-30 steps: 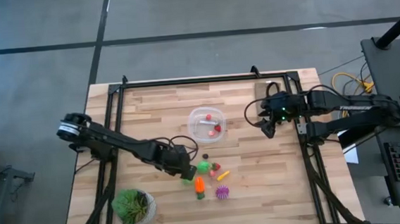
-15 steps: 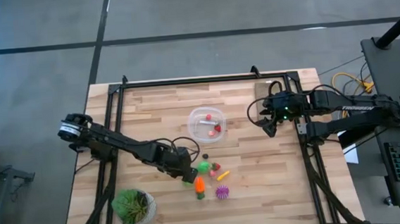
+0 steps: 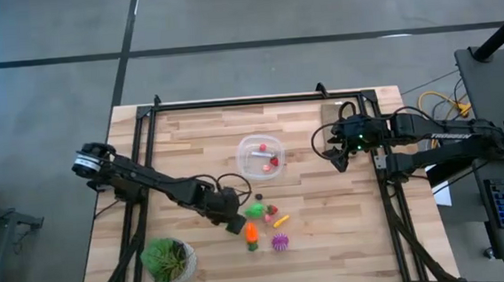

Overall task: Pick and placing Produce into tupperware
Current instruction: Put the green cabbage into the transparent container

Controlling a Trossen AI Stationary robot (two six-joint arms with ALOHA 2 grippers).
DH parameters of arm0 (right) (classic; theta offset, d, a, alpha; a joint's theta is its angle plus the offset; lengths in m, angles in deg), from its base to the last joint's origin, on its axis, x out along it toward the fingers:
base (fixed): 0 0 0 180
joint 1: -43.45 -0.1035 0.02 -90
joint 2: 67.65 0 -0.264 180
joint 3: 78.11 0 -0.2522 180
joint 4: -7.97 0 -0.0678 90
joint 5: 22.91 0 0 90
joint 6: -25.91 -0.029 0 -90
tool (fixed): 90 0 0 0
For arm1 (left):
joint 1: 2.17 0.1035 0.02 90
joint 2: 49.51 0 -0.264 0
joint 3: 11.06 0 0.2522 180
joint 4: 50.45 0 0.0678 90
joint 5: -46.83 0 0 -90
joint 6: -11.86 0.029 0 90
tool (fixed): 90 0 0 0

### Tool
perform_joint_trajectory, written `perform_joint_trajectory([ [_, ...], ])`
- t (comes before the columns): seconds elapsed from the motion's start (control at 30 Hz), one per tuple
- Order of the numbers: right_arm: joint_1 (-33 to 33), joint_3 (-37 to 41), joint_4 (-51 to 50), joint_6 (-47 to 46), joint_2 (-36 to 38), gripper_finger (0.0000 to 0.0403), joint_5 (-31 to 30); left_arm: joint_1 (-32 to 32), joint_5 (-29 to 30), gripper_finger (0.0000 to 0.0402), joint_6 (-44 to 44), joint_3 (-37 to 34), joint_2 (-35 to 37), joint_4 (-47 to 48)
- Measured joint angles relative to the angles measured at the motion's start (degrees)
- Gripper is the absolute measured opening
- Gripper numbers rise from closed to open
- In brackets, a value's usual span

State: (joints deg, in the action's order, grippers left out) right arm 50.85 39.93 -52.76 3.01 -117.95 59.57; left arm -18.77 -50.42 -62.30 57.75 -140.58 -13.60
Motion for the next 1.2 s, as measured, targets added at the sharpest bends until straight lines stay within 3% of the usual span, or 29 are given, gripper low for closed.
perform_joint_trajectory([
  [0.17,0.00,0.00,-0.11,-0.26,-0.08,0.0233,-0.09,0.04,0.53,0.0284,-0.54,0.99,0.75,-0.06],
  [0.73,0.00,0.00,-0.88,-0.43,-0.13,0.0233,-0.10,-0.23,3.29,0.0286,-2.06,2.98,-1.84,1.97],
  [0.83,0.00,0.00,-0.95,-0.28,-0.13,0.0233,-0.09,-0.39,4.03,0.0286,-1.95,5.84,-2.89,6.01],
  [1.03,0.02,0.00,-1.24,-0.11,-0.13,0.0233,-0.08,-0.75,5.79,0.0286,-1.48,14.11,-4.25,23.99],
  [1.2,0.02,0.00,-1.26,0.40,-0.11,0.0233,-0.08,-1.08,9.00,0.0286,-1.75,18.46,-4.26,25.18],
])
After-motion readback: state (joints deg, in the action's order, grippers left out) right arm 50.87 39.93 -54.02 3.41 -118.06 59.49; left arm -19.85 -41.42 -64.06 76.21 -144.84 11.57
